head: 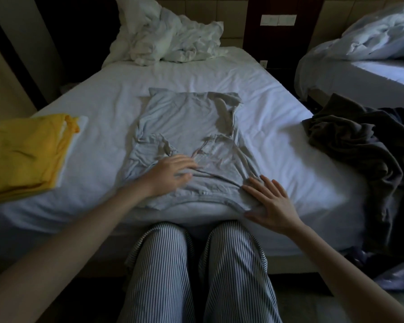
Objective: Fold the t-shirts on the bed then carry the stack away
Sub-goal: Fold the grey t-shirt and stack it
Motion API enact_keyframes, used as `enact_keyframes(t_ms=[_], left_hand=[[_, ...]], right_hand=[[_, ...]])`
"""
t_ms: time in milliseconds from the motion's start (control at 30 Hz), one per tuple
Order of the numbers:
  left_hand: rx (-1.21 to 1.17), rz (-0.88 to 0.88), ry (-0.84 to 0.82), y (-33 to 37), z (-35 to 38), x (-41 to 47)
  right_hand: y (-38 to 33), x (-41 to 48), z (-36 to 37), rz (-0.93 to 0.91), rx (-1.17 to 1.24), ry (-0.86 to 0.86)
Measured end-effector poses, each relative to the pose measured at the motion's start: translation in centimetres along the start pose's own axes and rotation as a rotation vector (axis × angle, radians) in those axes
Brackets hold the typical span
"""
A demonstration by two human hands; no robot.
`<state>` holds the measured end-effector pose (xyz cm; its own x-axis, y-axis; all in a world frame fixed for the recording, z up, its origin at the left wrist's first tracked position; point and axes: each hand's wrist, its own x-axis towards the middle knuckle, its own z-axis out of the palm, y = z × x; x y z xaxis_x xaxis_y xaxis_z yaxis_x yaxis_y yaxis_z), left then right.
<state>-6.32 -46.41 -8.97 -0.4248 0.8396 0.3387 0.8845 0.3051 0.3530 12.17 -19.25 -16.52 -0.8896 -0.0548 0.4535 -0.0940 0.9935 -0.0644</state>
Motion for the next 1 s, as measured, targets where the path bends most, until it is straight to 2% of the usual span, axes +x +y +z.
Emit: enact_keyframes(t_ms=[67,100,233,400,500,633,733,1000], left_hand=[[0.097,0.042,0.097,-2.3,-2.0,-3.5],[0.161,0.013,0.065,-3.4,-2.8,-5.3],[0.307,-0.249,-0.250,-6.5,-3.2,-10.8],[0.196,-0.310,-0.099,-6.5,-2.0,-11.1],[0.104,-0.352,-0.044,-5.7,-2.1,-11.3],[-0.067,-0.505,0.062,-3.7,-2.3,-11.1],[-0.124,-0.579,0.092,-1.6,-2.4,-11.5],[-0.125,-0.702,0.133,2.7,-3.2,-16.0]], right_hand=[[-0.3,0.1,0.0,0.002,-0.035,0.004],[-0.5,0.0,0.1,0.008,-0.042,-0.003],[-0.7,0.3,-0.4,0.027,-0.037,-0.057],[-0.9,0.1,-1.0,0.029,0.004,-0.170],[-1.5,0.3,-1.3,0.185,0.172,-0.184],[-2.4,0.6,-2.2,0.289,0.309,-0.147],[-3.7,0.3,-3.4,0.403,0.324,-0.115],[-8.3,-3.9,-7.4,0.430,0.406,0.107]])
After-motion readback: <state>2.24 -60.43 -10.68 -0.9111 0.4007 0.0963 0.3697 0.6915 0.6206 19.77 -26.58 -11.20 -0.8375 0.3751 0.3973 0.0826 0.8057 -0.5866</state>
